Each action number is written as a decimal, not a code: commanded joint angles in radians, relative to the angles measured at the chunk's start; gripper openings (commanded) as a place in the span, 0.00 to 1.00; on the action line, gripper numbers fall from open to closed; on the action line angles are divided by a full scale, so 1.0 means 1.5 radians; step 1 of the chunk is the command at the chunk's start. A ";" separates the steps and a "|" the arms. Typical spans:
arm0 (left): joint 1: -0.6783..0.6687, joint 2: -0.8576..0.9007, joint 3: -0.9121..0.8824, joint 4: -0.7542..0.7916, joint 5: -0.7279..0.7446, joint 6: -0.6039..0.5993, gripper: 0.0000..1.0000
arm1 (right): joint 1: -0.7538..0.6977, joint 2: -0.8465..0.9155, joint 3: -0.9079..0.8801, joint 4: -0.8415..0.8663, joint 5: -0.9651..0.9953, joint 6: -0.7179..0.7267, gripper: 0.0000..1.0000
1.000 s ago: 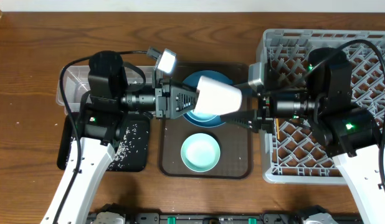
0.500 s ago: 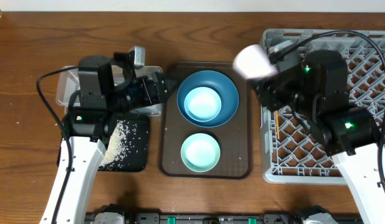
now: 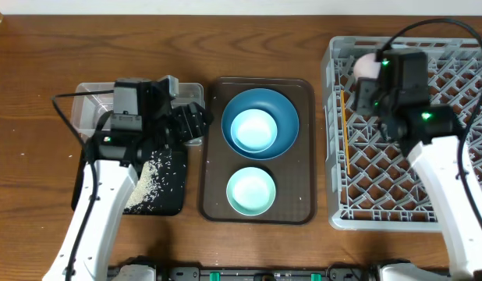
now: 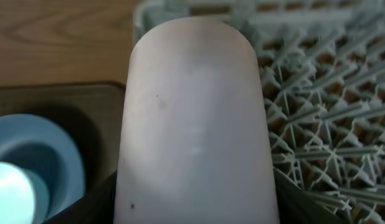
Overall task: Sort waste into correct bins and load items into the dishwasher rack
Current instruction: 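Carry cup with right gripper and place it upright in the rack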
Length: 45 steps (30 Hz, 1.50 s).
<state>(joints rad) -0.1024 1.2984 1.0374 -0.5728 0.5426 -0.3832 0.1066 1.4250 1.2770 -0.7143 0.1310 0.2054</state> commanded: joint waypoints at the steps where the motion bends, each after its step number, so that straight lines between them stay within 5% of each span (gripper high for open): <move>1: -0.014 0.016 -0.003 -0.001 -0.014 0.019 0.73 | -0.048 0.019 0.041 0.000 -0.094 0.018 0.22; 13: -0.067 0.063 -0.003 0.012 -0.017 0.019 0.73 | -0.103 0.180 0.218 -0.111 -0.168 -0.018 0.22; 35: -0.080 0.071 -0.003 0.009 -0.032 0.024 0.73 | -0.095 0.324 0.219 -0.047 -0.230 -0.043 0.17; 41: -0.080 0.071 -0.003 0.008 -0.032 0.024 0.74 | -0.095 0.328 0.219 -0.038 -0.227 -0.043 0.32; 45: -0.080 0.071 -0.003 0.008 -0.032 0.024 0.74 | -0.095 0.328 0.219 -0.040 -0.227 -0.043 0.54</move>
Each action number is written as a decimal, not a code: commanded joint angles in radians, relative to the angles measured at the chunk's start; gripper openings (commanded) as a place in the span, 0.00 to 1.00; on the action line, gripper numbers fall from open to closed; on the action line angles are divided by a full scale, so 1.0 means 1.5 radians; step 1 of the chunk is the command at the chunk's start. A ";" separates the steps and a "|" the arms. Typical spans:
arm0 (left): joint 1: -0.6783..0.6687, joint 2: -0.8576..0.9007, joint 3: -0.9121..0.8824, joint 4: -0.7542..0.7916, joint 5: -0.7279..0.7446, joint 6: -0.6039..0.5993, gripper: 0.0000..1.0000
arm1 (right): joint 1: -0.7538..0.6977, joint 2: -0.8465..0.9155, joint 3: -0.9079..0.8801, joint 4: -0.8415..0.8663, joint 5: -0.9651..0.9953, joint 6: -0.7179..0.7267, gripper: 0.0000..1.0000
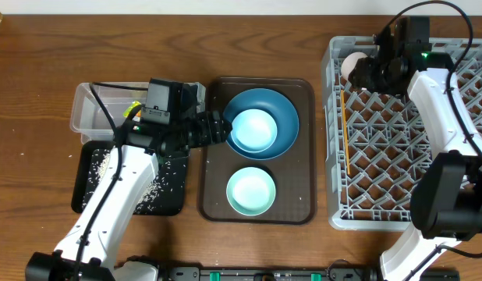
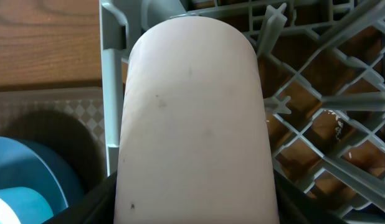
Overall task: Sort waste into correct bins and load items into the dishwasher rack
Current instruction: 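Carry cup with right gripper and place it upright in the rack, then reach right gripper into the blue plate and grasp the light-blue bowl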
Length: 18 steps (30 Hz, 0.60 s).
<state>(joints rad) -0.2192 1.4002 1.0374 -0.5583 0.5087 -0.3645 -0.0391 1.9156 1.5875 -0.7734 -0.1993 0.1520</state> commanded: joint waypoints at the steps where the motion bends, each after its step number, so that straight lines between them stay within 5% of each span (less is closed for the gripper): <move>1: -0.002 0.004 -0.003 -0.001 -0.009 0.011 0.74 | 0.002 0.001 0.012 -0.001 -0.007 -0.008 0.59; 6: -0.002 0.004 -0.003 -0.001 -0.009 0.011 0.74 | 0.002 0.001 0.012 -0.003 -0.007 -0.008 0.76; 16: 0.004 0.003 -0.003 0.032 -0.073 0.011 0.74 | 0.002 0.001 0.012 -0.003 -0.016 -0.008 0.81; 18: 0.009 0.003 -0.003 0.058 -0.099 0.011 0.86 | 0.002 0.000 0.012 -0.007 -0.031 -0.008 0.82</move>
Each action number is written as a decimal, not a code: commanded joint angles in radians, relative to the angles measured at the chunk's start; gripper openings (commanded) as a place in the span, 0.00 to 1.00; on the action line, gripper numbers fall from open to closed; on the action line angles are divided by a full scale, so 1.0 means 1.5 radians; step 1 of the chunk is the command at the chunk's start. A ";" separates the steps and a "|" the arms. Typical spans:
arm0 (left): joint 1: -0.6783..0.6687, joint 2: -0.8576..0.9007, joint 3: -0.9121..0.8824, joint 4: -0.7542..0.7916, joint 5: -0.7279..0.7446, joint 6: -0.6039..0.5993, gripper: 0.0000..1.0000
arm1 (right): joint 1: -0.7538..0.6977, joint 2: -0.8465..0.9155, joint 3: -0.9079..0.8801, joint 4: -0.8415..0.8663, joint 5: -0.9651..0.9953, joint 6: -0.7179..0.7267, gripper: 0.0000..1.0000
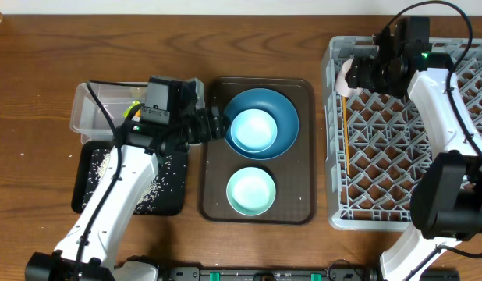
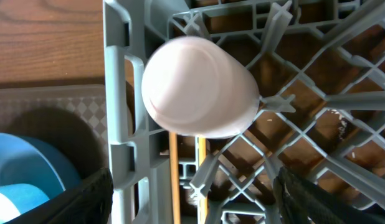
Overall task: Sort waste into correct bins and load items into the dishwasher rack
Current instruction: 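Reach right gripper into the blue plate and grasp the light-blue bowl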
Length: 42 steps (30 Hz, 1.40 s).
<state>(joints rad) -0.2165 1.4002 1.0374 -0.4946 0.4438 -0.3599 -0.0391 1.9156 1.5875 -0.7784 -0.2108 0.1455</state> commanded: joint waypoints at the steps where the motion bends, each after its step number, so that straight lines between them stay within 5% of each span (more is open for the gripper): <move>1: 0.008 0.003 -0.003 0.030 -0.067 0.008 0.88 | 0.002 0.000 0.012 -0.008 -0.027 -0.003 0.83; 9: 0.008 0.003 -0.003 0.034 -0.068 0.008 0.91 | 0.004 0.000 0.012 -0.067 -0.047 -0.003 0.88; 20: 0.008 0.003 -0.003 0.034 -0.068 0.008 0.94 | 0.122 0.000 0.009 -0.089 -0.157 -0.021 0.76; 24: 0.008 0.003 -0.003 0.034 -0.068 0.008 0.94 | 0.201 0.000 0.007 -0.087 -0.098 -0.020 0.72; 29: 0.007 0.003 -0.003 0.034 -0.068 0.008 0.94 | 0.291 0.000 0.002 -0.082 0.028 -0.011 0.56; 42: 0.008 0.003 -0.003 0.034 -0.068 0.008 0.94 | 0.406 0.001 -0.123 0.050 0.213 0.060 0.43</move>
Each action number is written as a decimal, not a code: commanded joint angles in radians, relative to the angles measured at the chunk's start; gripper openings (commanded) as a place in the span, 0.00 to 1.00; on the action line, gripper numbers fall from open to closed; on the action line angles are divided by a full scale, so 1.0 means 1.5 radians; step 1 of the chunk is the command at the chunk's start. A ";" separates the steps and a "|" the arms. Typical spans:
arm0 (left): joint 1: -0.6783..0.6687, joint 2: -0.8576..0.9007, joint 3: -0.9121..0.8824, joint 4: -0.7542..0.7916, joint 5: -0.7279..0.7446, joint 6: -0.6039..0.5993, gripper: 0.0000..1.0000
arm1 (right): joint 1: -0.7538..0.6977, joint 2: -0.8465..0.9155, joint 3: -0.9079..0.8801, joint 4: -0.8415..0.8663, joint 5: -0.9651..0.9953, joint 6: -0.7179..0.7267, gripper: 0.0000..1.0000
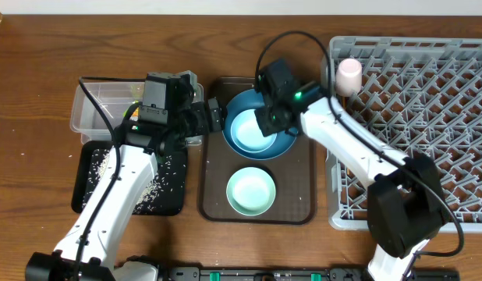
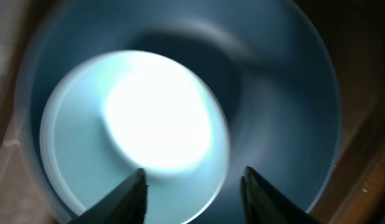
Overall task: Sort waste into correct bins and load items into the dishwasher rack
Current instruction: 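Reach right gripper into the blue plate and grasp the light-blue bowl, then carry light-blue bowl with right gripper and set it in the rack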
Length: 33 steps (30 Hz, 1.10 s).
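On the brown tray (image 1: 303, 212) stands a large blue bowl (image 1: 286, 117) with a small pale teal bowl (image 1: 247, 134) nested inside it; the wrist view shows the pale bowl (image 2: 149, 124) inside the blue one (image 2: 286, 112). A second pale teal bowl (image 1: 250, 191) sits nearer the front. My right gripper (image 1: 266, 117) hovers open over the nested bowls, its fingertips (image 2: 194, 186) apart with nothing between them. A pink cup (image 1: 349, 75) stands upside down in the far left corner of the grey dishwasher rack (image 1: 428, 164). My left gripper (image 1: 211, 117) is at the tray's left edge.
A clear plastic bin (image 1: 94, 109) sits at the far left, holding something yellow-green. In front of it is a black bin (image 1: 159, 195) scattered with rice. My left arm reaches over both. The rack takes up the right side of the table.
My right gripper was open above the pink cup in the rack's corner. It is now open over the nested bowls on the tray. The left gripper has hardly shifted.
At first my right gripper held the pink cup over the rack and my left gripper was above the bins. Then the cup was at the rack's far left corner and the left gripper by the blue bowl. Then the cup stood released. Now the right gripper is over the bowls.
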<state>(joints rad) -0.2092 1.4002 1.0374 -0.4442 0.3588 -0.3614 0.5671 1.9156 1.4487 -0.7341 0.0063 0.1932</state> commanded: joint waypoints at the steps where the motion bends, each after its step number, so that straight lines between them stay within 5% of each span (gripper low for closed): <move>1: 0.003 0.003 -0.003 0.001 -0.011 0.009 0.94 | 0.002 0.001 -0.042 0.039 0.067 0.028 0.42; 19: 0.003 0.003 -0.003 0.001 -0.011 0.009 0.95 | 0.003 0.001 -0.138 0.153 0.061 0.056 0.18; 23: 0.003 0.003 -0.003 0.001 -0.011 0.009 0.95 | 0.002 0.000 -0.137 0.167 0.061 0.056 0.01; 33: 0.003 0.003 -0.003 0.001 -0.011 0.009 0.95 | 0.000 -0.042 -0.113 0.200 0.170 0.023 0.01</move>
<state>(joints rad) -0.2092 1.4002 1.0374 -0.4442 0.3584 -0.3614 0.5671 1.9076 1.2480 -0.4362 0.1204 0.2615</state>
